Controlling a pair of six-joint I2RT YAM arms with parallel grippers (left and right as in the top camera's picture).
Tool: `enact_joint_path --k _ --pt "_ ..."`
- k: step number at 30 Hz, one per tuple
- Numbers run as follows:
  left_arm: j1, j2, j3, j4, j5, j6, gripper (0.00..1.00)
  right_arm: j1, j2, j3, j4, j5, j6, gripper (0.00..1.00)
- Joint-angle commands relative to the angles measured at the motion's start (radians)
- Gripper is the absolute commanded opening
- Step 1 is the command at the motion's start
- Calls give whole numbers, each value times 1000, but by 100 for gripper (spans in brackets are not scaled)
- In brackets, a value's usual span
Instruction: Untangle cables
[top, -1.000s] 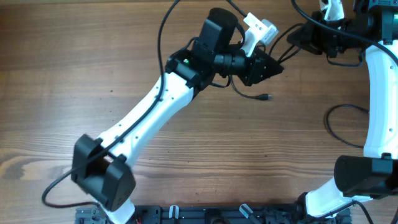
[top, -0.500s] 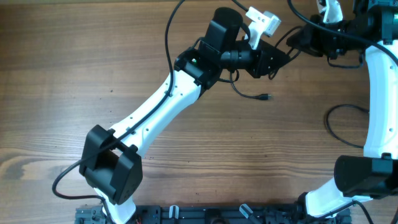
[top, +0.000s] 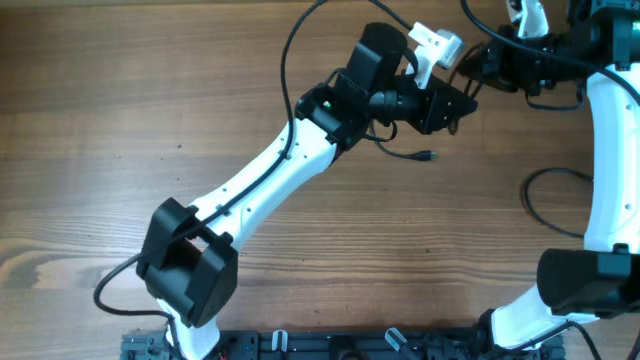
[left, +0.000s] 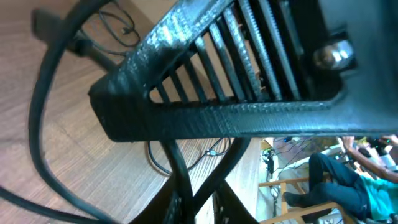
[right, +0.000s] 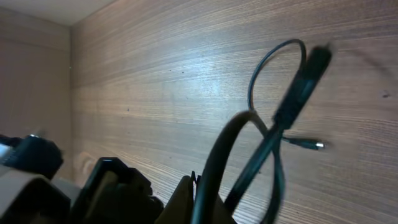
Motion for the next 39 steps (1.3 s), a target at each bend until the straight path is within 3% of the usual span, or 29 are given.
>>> enact_joint_path --k 1,10,12,14,16,21,25,29,32,35,36,37,39 --pt "0 29 8 0 -29 -28 7 5 11 -2 -4 -46 -21 4" --pt "69 29 8 -63 -33 -28 4 5 11 -2 -3 112 10 4" --pt "83 29 8 -83 -33 -28 4 5 11 -2 3 260 82 4" --pt "108 29 8 -114 -38 -28 4 5 12 -3 6 558 224 4" --pt "130 29 8 -126 -40 -28 4 5 12 -3 6 647 250 4" --pt "195 27 8 -119 -40 -37 4 5 29 -4 0 541 202 4" --pt "267 18 8 -109 -29 -134 4 5 73 -4 -13 473 155 4" --pt "352 -50 8 -110 113 -140 4 4 124 -4 -5 472 137 4" --pt "435 -129 8 -233 243 -109 4 2 126 -4 35 399 53 4" --pt "556 -206 8 -462 260 -38 4 -3 110 -2 99 299 -21 4" --pt "596 -220 8 -525 257 -8 9 -10 100 6 117 257 -55 4" --pt "624 -227 8 -568 256 7 21 -18 89 17 130 224 -74 4" --pt "679 -228 8 -644 256 8 33 -48 61 63 145 175 -75 4"
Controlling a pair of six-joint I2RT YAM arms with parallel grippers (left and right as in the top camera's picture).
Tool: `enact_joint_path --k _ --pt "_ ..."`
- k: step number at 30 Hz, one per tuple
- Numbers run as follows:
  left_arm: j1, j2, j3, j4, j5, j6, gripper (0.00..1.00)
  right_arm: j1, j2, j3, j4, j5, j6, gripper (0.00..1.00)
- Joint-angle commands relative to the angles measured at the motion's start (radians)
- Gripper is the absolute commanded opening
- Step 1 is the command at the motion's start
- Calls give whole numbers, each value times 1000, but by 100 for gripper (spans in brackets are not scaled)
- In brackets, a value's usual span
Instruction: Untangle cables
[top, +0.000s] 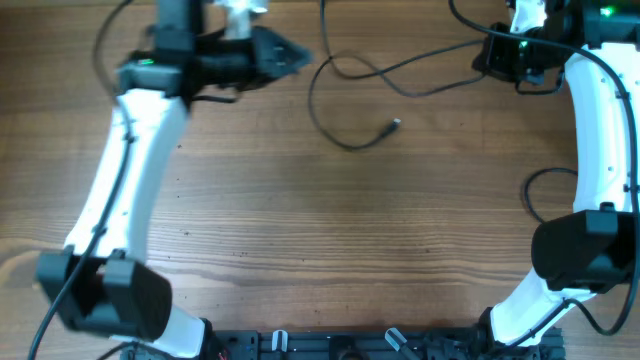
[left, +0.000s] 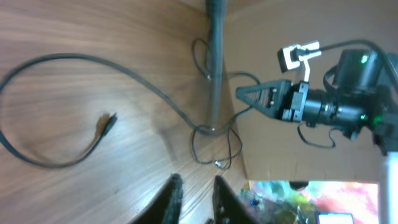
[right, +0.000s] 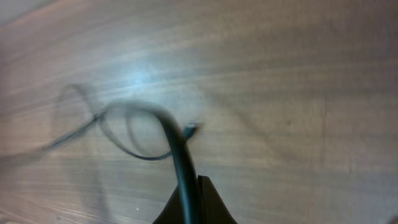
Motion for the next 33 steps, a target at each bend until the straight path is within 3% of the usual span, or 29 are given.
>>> enact_joint_path --k 1,3,8,14,23,30,33 --pt "114 -29 2 -112 32 77 38 -71 -74 104 18 -118 -64 4" --pt "139 -29 2 -151 29 130 41 -119 -105 178 17 -142 -58 4" --pt "139 -29 2 -167 2 134 42 -315 -208 320 26 -148 17 4" --pt "93 -29 2 -166 -114 134 42 -496 -218 317 91 -146 16 4" --pt "1 -29 2 -162 -299 133 44 -502 -147 317 458 -89 50 4" --pt "-53 -29 2 -147 -385 133 51 -502 -110 318 608 26 40 4" --pt "-56 -28 2 -147 -385 133 51 -502 -107 317 569 67 37 4"
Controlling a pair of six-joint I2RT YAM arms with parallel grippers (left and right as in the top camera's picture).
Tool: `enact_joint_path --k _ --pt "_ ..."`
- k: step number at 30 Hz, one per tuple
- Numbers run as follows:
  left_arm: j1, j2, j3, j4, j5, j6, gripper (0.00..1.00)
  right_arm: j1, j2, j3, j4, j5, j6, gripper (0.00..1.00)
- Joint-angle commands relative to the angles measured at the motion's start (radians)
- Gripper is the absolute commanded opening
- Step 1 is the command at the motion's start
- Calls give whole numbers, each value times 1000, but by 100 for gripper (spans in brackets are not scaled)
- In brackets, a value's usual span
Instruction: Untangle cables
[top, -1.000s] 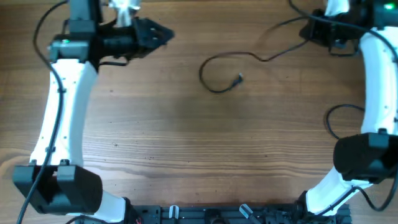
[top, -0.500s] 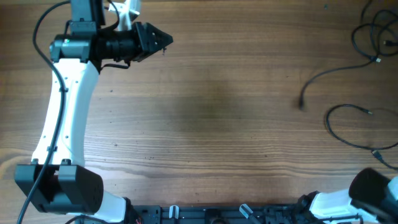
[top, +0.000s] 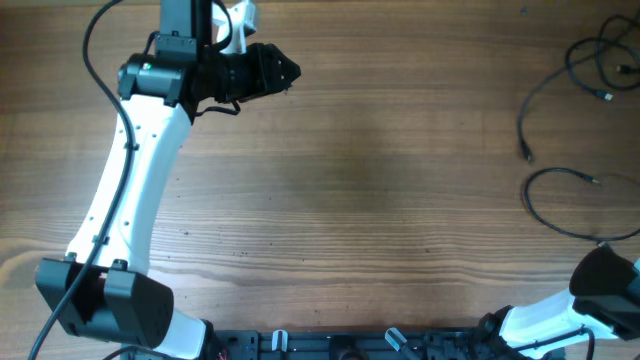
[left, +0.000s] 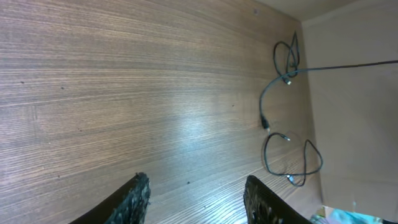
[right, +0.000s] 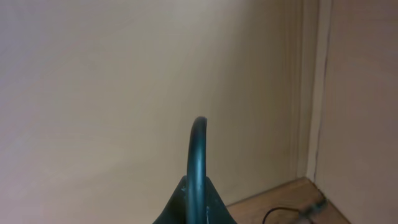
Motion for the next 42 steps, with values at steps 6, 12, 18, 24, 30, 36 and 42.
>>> enact_joint_path --k 6,12,18,24,30,36,42 --pt "-6 -3 1 4 -47 19 57 14 101 -28 -438 75 -17 4" --pt "-6 -3 1 -1 -47 19 58 55 337 -50 -567 71 -14 13" --pt "-7 -3 1 -4 -47 19 60 54 499 -50 -595 75 51 100" --pt "-7 -3 1 -5 -47 19 100 51 370 10 -608 -30 65 100" --pt "-7 -3 1 -5 -46 6 100 106 71 17 -674 -203 -148 100" --pt "-7 -3 1 -5 -47 1 100 242 -186 17 -826 -64 -161 100" --pt "-7 -3 1 -5 -46 1 100 248 -293 17 -854 -69 -145 100"
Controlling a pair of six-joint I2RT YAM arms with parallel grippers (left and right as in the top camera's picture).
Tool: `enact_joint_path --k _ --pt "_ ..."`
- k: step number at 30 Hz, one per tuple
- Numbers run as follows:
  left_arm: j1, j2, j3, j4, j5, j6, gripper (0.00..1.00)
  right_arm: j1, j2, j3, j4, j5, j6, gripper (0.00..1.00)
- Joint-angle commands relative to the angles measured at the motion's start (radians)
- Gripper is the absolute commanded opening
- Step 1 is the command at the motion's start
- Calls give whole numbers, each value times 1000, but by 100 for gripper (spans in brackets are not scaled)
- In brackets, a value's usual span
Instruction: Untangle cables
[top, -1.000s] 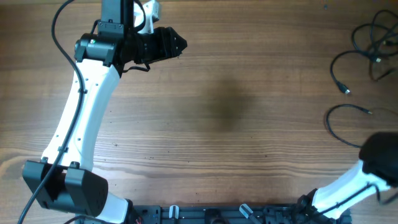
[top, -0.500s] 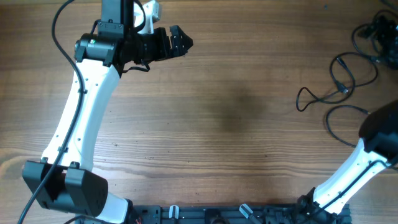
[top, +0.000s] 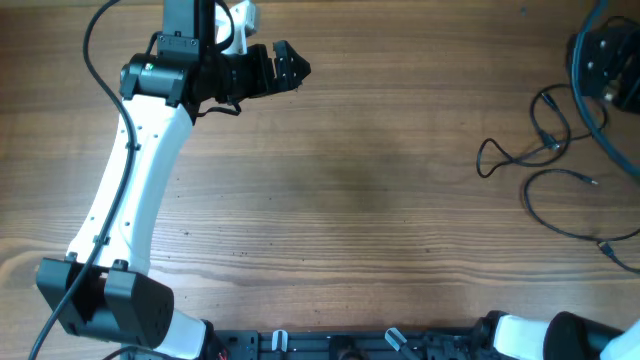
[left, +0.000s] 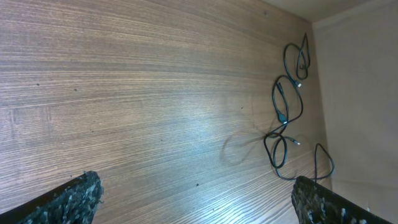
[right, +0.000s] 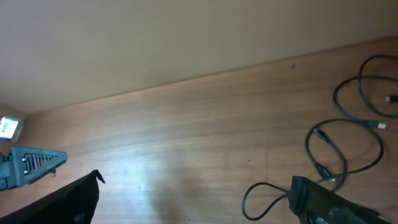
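Note:
Thin black cables lie loose on the wooden table at the right. One cable (top: 535, 135) runs in small loops, and another cable (top: 570, 205) curves wide below it. Both show far right in the left wrist view as cables (left: 287, 102), and as cables (right: 348, 143) in the right wrist view. My left gripper (top: 293, 60) is wide open at the upper left, far from them, with nothing between its fingers (left: 74, 199). My right gripper (right: 196, 180) is wide open too, high near the table's right edge, with a cable loop beside its right finger (right: 323, 199).
The dark right wrist (top: 608, 55) with an arm cable arcing round it sits at the top right corner. A pale wall (right: 186, 37) borders the table's far side. A black rail (top: 330, 345) runs along the front edge. My left gripper shows small (right: 31, 163).
My right gripper was shut on a cable; now it is open and that cable lies on the table in loops at the right. My left gripper has opened wider. The left arm stayed put.
Both grippers were close together at the top centre among tangled cable. Then my left arm stood at the upper left, with cable strung across the top middle to my right gripper. Later the cables were at the right edge, and now they lie released there.

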Motion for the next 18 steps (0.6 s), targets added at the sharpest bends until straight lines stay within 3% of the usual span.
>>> enact_joint_path --k 1,10,18 --pt "-3 -3 1 0 -6 -9 100 3 -16 -4 -3 25 4 100" --pt "-3 -3 1 0 -6 -9 100 6 -4 -5 -3 29 4 100" --pt "-3 -3 1 0 -6 -9 100 190 -198 -26 -3 29 4 100"
